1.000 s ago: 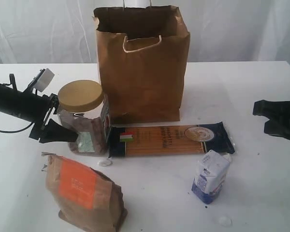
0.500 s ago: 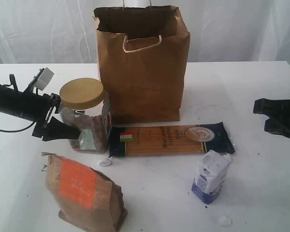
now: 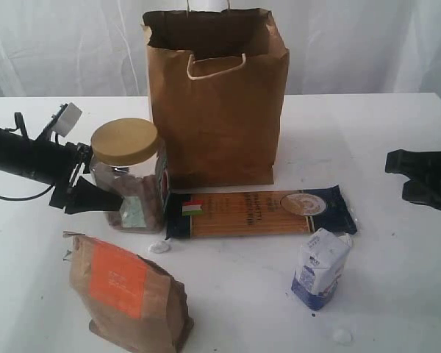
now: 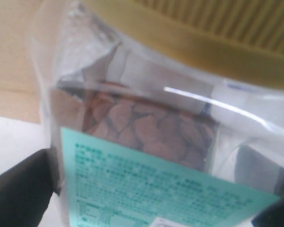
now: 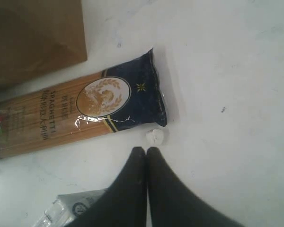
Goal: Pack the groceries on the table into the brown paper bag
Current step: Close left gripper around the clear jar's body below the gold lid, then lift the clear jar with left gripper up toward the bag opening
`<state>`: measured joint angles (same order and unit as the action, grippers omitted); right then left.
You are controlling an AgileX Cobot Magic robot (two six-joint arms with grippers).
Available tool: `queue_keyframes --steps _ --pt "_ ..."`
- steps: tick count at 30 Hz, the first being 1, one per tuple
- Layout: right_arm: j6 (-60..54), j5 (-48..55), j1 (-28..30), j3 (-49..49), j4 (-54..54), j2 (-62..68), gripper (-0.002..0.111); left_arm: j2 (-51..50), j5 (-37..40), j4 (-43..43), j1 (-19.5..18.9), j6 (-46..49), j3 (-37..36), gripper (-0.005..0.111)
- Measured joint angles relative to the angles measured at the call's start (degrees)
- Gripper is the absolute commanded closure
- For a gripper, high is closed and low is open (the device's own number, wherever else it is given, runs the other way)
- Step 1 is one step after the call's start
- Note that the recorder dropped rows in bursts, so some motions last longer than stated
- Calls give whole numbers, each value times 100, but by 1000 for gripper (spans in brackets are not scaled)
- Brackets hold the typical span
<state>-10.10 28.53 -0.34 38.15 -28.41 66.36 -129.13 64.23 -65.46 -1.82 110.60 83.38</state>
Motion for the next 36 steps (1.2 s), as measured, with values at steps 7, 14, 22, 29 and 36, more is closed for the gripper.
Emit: queue_keyframes --steps 7,14,22,29,36 --pt "0 0 0 0 0 0 108 0 0 -2 0 67 0 2" --pt "12 0 0 0 -11 0 108 0 0 -251 0 67 0 2" --pt "25 0 0 0 -22 0 108 0 0 -314 0 67 0 40" --pt "25 0 0 0 -22 0 108 0 0 -301 0 67 0 106" --pt "48 -10 0 0 -43 0 108 0 0 -287 0 80 0 107"
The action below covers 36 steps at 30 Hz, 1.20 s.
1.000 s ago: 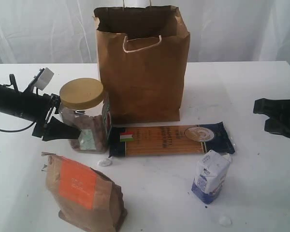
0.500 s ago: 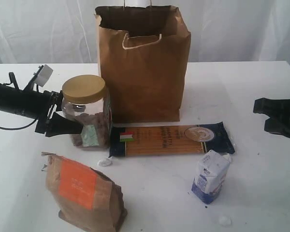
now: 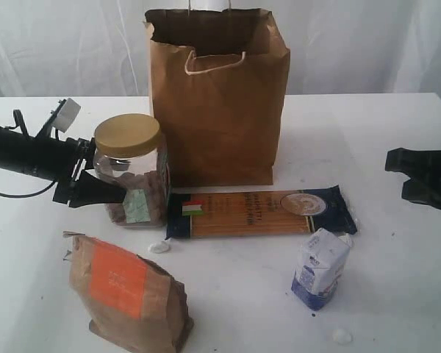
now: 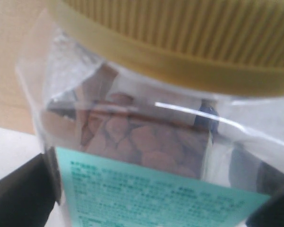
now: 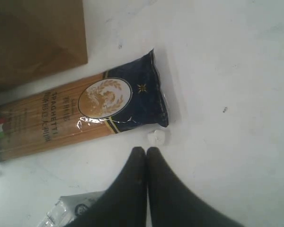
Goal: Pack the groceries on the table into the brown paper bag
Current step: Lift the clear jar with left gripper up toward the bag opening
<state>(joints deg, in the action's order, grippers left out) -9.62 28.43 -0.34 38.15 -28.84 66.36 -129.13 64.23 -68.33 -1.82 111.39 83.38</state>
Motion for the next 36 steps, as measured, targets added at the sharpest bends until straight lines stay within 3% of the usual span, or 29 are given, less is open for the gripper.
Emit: queue_keyframes --steps 11,21,36 --pt "0 0 0 0 0 0 108 12 0 49 0 0 0 107" --pt "0 -31 0 0 -113 0 108 474 9 982 -10 -668 0 107" --pt "0 -87 0 0 -128 0 108 1177 21 1115 -10 -748 0 107"
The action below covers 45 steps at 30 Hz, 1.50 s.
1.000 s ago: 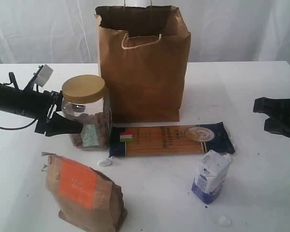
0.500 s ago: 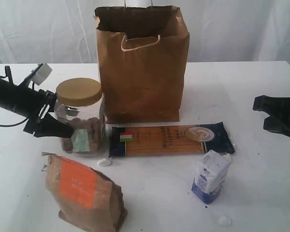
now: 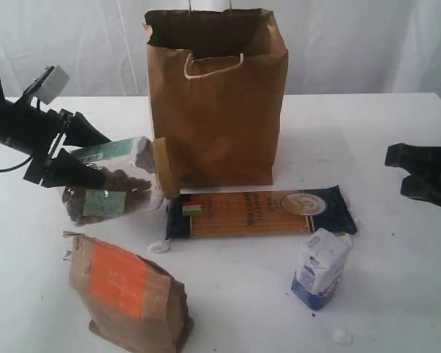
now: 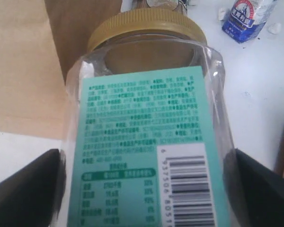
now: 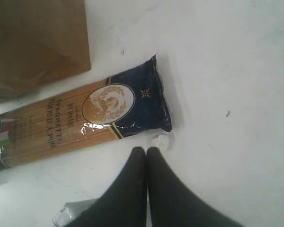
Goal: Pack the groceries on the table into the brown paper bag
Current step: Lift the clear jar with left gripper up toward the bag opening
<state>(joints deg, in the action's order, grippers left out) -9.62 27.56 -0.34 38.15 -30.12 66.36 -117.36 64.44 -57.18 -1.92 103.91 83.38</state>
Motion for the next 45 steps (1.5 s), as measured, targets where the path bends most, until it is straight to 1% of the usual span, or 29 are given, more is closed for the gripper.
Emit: queue_keyframes --steps 8,16,19,23,26,29,30,31,33,34,35,36,37,38,41,43,45 --pt "0 -5 0 0 0 0 108 115 0 61 0 -10 0 107" --pt "0 -5 0 0 0 0 108 512 12 827 -12 -293 0 107" --pt "0 -5 0 0 0 0 108 741 12 786 -78 -316 0 107" --pt "0 -5 0 0 0 0 108 1098 12 505 -315 -316 0 107" --pt "0 -15 0 0 0 0 108 1361 12 7 -612 -316 0 107" --pt "0 -15 0 0 0 0 108 1596 12 -764 -949 -256 0 107" --pt "0 -15 0 0 0 0 108 1671 12 -1137 -1071 -159 0 107" --pt "0 -15 0 0 0 0 108 1781 12 -2009 -1274 139 0 107" --pt "0 -15 0 0 0 0 108 1881 12 -3298 -1445 492 39 107" --pt "0 -15 0 0 -10 0 108 1920 12 -3706 -1472 650 158 107" --pt "0 -19 0 0 -10 0 108 1917 12 -3941 -1436 783 346 107" --pt "0 -19 0 0 -10 0 108 1917 12 -3974 -1383 811 404 107" --pt "0 -28 0 0 -10 0 108 1878 12 -3984 -1198 815 518 107" --pt "0 -32 0 0 -10 0 108 1840 12 -3997 -1105 815 561 107" --pt "0 -42 0 0 -10 12 108 1541 12 -3964 -340 824 913 107" --pt "0 -42 0 0 -10 21 108 1349 -251 -3950 155 824 1212 107" --pt "0 -42 0 0 -21 21 108 1117 -457 -3950 567 824 1506 107"
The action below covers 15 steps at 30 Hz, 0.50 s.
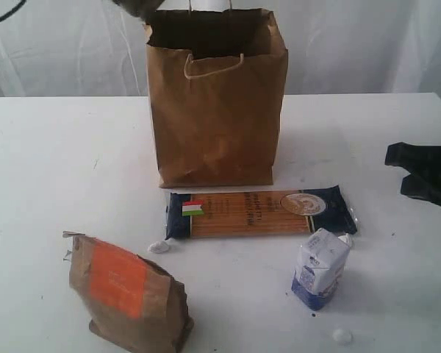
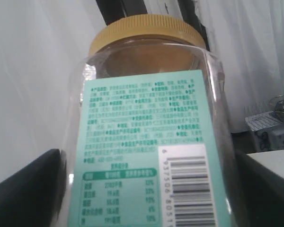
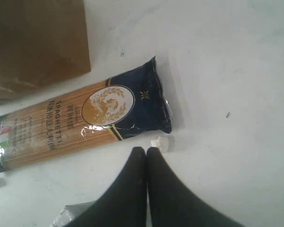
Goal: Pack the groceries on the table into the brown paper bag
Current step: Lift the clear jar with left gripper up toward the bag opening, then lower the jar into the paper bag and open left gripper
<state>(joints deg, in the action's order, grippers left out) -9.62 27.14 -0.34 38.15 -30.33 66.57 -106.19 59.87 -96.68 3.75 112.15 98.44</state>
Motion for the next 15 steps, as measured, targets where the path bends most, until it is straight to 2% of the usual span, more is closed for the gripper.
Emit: queue_keyframes --steps 3,6,15 --pt "0 0 0 0 -8 0 108 -270 -72 0 314 0 268 107" --pt "0 21 0 0 -22 0 108 -444 -83 0 431 0 406 107" --pt "0 238 0 0 -22 0 108 -988 -298 0 464 0 642 107"
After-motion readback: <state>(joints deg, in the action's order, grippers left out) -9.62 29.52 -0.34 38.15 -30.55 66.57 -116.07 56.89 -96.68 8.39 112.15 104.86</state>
